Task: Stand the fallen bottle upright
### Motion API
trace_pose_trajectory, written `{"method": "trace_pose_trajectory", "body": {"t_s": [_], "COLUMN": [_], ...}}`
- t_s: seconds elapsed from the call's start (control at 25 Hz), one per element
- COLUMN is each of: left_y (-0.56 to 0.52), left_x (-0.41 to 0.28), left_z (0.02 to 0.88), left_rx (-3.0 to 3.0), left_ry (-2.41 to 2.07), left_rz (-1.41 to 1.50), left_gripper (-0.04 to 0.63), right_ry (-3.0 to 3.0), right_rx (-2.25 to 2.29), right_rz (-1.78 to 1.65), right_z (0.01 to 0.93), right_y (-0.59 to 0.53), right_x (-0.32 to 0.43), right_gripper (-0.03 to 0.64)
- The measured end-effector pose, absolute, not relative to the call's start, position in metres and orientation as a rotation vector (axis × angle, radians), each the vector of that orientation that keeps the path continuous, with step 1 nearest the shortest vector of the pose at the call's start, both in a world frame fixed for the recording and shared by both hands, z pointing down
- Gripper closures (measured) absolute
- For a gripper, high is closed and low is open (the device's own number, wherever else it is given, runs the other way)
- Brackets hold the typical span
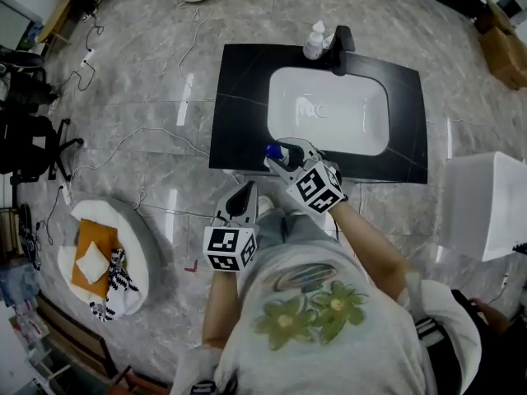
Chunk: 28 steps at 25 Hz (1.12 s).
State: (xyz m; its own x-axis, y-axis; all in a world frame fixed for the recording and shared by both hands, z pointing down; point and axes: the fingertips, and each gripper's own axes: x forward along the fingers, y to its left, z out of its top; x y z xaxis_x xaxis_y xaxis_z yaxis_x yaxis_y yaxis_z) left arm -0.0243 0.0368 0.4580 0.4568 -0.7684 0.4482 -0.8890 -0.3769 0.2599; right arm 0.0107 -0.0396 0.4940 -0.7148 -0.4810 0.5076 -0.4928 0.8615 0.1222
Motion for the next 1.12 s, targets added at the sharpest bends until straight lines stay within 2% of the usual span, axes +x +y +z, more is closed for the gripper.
{"method": "trace_pose_trajectory", "body": {"t_s": [1.12], "left_y": [0.058], "left_x": [-0.015], "left_z": [0.457], "left_rx": [2.255], "left_ry": [-1.391], "left_rz": [0.363], "left_gripper": [0.577], "right_ry": [-2.497], "right_rx": [0.727], "right_rz": [0.127], "right_z": [0.501], "right_y": [-0.015], "right_x": [0.032], "right_gripper": [0.445]}}
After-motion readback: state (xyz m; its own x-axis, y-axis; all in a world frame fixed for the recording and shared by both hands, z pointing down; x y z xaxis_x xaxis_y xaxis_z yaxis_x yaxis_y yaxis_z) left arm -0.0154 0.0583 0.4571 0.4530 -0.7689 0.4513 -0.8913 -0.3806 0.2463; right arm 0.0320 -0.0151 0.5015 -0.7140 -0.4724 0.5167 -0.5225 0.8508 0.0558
